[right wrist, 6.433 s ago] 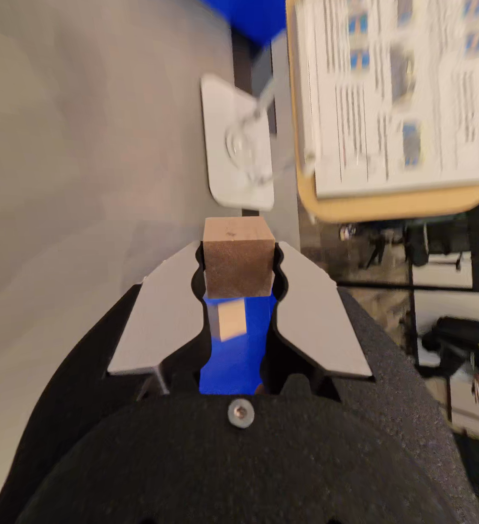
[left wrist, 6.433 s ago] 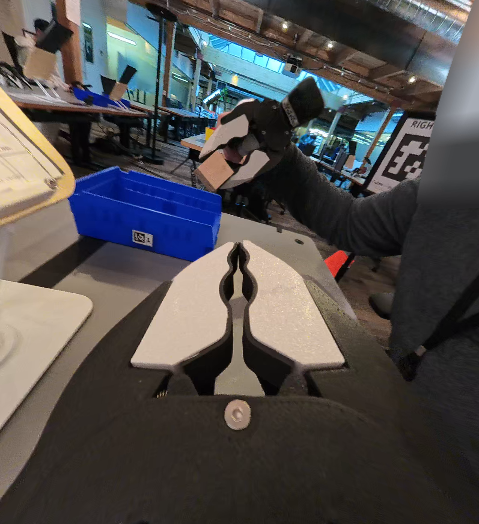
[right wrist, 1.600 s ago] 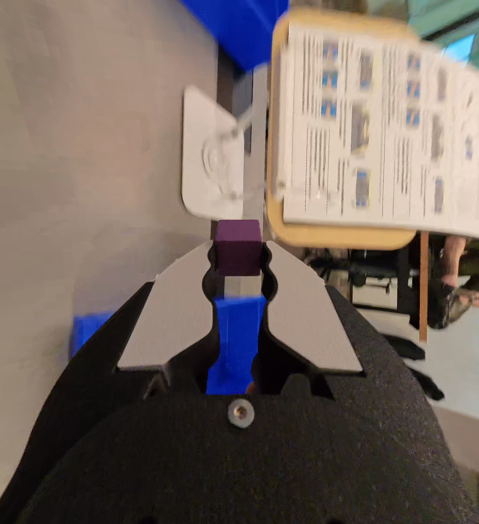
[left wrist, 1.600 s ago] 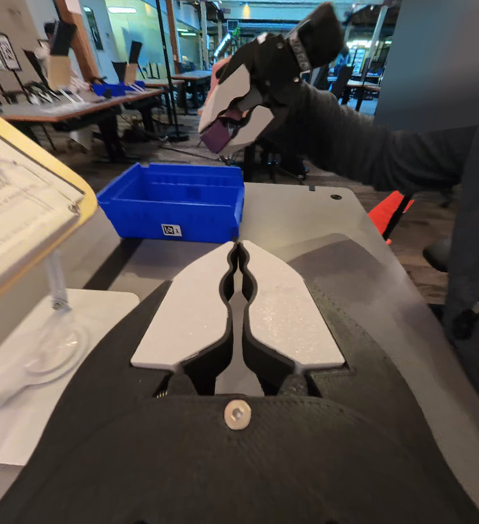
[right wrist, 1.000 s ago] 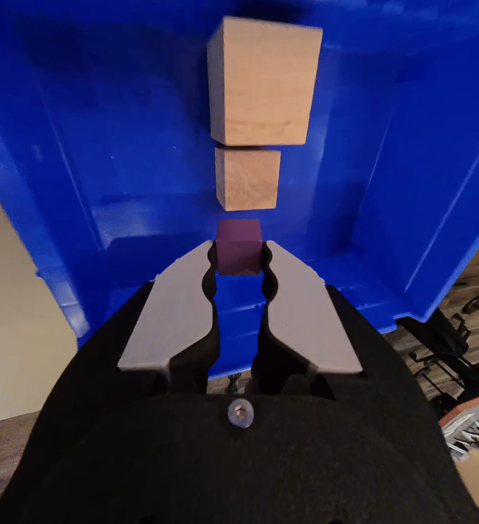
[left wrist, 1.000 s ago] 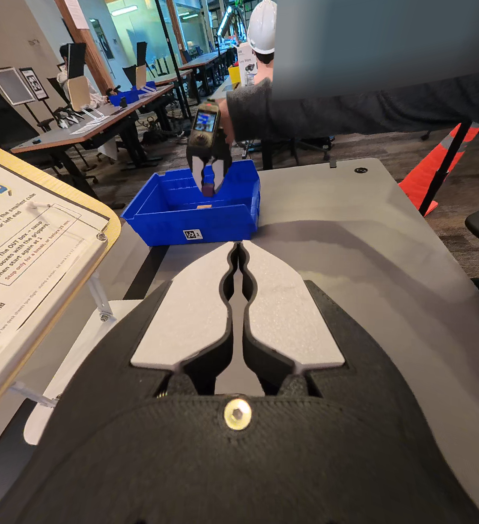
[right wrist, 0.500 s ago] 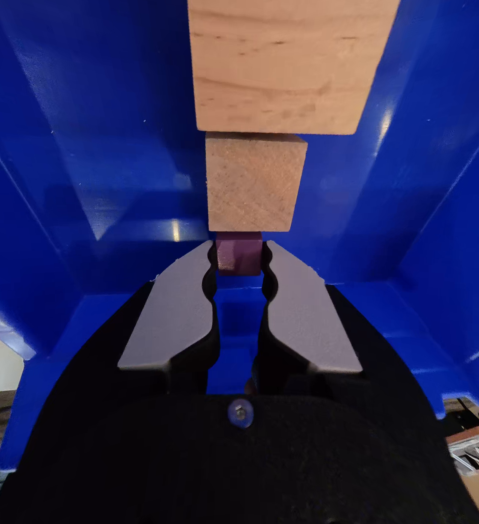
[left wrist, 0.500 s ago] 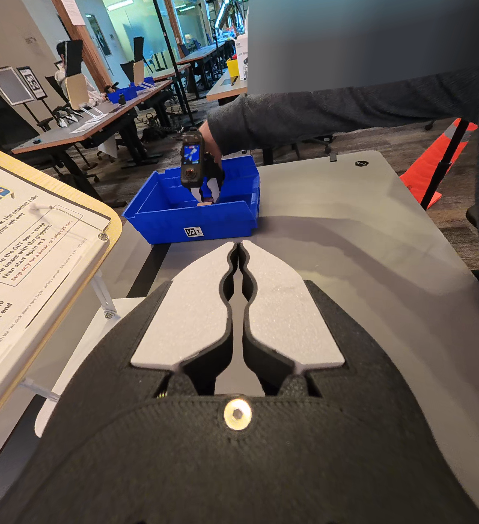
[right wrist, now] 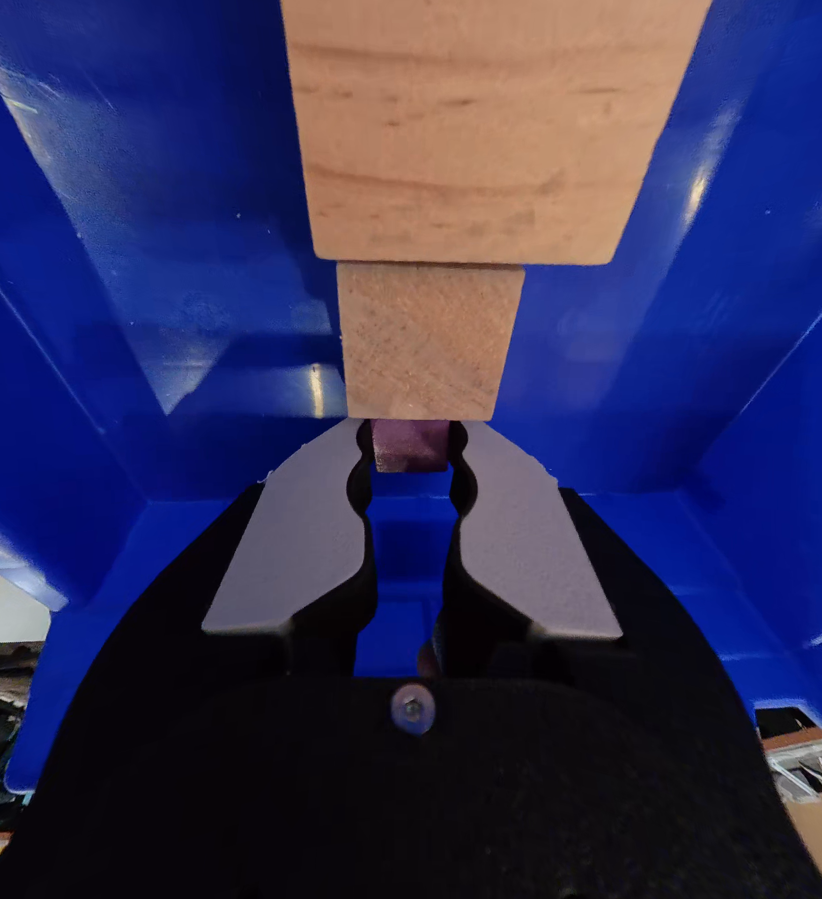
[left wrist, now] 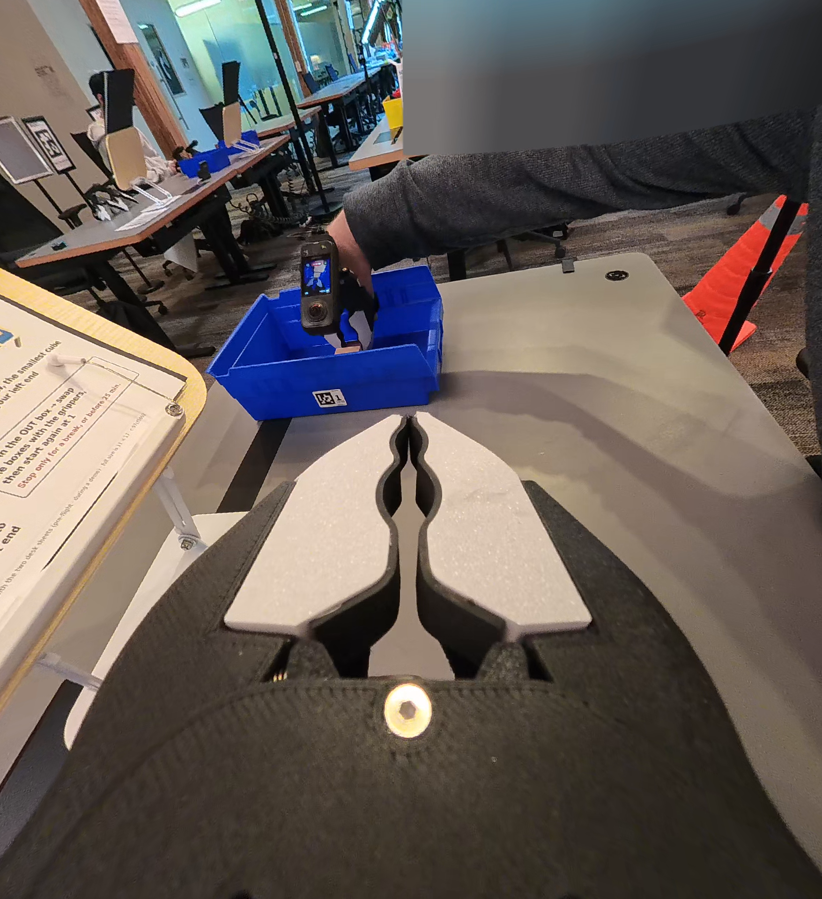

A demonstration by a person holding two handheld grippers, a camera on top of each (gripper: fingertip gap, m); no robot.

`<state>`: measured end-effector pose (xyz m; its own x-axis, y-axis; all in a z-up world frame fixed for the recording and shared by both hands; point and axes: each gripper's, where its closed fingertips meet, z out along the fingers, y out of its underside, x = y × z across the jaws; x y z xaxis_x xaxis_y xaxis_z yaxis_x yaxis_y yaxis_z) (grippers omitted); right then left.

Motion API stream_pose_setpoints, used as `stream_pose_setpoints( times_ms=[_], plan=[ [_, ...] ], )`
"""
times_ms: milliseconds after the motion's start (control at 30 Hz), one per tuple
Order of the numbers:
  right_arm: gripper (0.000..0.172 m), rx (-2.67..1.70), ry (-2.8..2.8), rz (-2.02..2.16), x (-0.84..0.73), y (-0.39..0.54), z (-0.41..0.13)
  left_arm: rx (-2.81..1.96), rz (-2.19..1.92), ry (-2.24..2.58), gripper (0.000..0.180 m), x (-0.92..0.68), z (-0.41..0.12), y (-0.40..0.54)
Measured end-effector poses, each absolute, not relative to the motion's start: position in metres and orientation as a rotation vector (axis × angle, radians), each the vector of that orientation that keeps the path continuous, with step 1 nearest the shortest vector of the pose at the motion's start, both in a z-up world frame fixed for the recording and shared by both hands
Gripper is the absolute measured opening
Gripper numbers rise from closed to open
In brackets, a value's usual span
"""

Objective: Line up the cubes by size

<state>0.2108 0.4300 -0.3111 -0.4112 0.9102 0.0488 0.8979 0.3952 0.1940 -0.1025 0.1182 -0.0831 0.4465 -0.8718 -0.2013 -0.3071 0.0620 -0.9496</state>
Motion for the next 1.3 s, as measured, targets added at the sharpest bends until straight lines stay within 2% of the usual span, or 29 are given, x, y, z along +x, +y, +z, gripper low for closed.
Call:
stream_pose_setpoints(
  times_ms=[367,467,767,867,967,1167,1300],
  plan=[
    [0.03,1.665,2.525,0.309,0.212,0.431,-0.314,-1.498,-0.59,1.1,0.0,-0.101,-0.083,0.117],
    [0.038,1.672,2.483,0.328,0.215,0.432,-0.316,-1.496,-0.589,1.106,0.0,-0.101,-0.083,0.116],
    [0.045,1.74,2.501,0.363,0.212,0.437,-0.293,-1.495,-0.538,1.08,0.0,-0.115,-0.075,0.116],
    [0.046,1.841,2.555,0.39,0.208,0.438,-0.26,-1.516,-0.397,1.019,0.023,-0.145,-0.061,0.116],
    [0.045,1.924,2.637,0.437,0.207,0.431,-0.221,-1.605,-0.147,0.906,0.03,-0.197,-0.052,0.121],
    [0.042,1.924,2.857,0.521,0.192,0.381,-0.167,-2.035,0.357,1.033,0.045,-0.326,-0.1,0.135],
    [0.04,1.902,2.983,0.491,0.173,0.342,-0.149,-2.339,0.24,1.008,0.048,-0.397,-0.153,0.145]
  ],
)
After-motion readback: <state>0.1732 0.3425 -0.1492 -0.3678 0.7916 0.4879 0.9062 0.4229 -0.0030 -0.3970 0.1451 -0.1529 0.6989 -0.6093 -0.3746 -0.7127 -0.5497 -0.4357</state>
